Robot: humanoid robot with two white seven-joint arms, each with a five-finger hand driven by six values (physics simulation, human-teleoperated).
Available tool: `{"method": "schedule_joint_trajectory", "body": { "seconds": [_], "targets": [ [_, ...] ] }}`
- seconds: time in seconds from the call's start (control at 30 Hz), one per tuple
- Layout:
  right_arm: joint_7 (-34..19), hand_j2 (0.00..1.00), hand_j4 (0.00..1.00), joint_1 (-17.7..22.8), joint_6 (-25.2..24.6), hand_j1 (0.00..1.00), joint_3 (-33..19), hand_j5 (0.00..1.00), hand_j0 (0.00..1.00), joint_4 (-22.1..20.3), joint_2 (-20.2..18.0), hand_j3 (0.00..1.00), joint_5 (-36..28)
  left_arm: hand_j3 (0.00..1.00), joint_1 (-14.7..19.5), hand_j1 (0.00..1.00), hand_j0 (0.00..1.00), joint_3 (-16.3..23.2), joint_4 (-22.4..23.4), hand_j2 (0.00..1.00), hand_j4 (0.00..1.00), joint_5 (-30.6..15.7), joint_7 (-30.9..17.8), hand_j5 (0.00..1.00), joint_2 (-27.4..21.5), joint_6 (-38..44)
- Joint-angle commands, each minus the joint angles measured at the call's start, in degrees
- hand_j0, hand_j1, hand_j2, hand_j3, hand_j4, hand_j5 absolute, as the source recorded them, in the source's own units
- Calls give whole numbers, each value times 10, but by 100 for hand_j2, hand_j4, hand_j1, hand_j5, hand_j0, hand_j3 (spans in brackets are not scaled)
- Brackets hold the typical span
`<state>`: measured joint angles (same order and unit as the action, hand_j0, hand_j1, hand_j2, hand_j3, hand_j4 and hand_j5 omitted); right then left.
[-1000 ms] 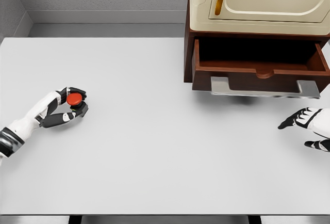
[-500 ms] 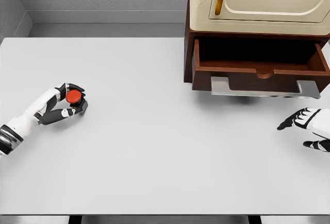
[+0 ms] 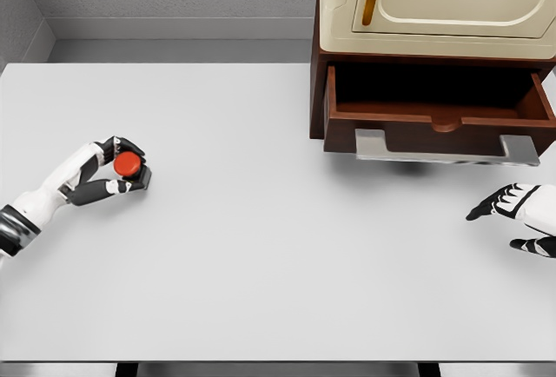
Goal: Put the switch into the drawer with left arm, and close the drawer with right arm
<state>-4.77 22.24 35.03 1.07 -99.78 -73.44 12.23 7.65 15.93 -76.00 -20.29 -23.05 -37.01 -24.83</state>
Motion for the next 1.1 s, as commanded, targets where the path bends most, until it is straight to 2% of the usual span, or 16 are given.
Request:
{"method": "schedule_joint_trajectory", "body": {
  "seconds": [0.0, 0.27, 0.53, 0.73, 1.07],
  "targets": [
    [0, 77, 77, 0, 0, 77, 0, 77, 77, -1, -1, 77, -4, 39, 0, 39, 39, 0, -4, 39, 39, -4, 0, 39, -1, 0],
    [0, 77, 77, 0, 0, 77, 0, 77, 77, -1, -1, 77, -4, 39, 3, 39, 39, -1, -21, 39, 39, -4, 0, 39, 2, 3],
    [0, 76, 76, 0, 0, 76, 0, 76, 76, -1, -1, 76, -4, 39, 10, 39, 39, 0, -74, 39, 39, -2, 0, 39, 4, 80],
    [0, 76, 76, 0, 0, 76, 0, 76, 76, -1, -1, 76, -4, 39, 14, 39, 39, 1, -105, 39, 39, -2, 0, 39, 6, 106],
    [0, 77, 77, 0, 0, 77, 0, 77, 77, -1, -3, 77, -4, 39, 28, 39, 39, 2, -117, 39, 39, 14, 0, 39, 40, 112]
  ]
}}
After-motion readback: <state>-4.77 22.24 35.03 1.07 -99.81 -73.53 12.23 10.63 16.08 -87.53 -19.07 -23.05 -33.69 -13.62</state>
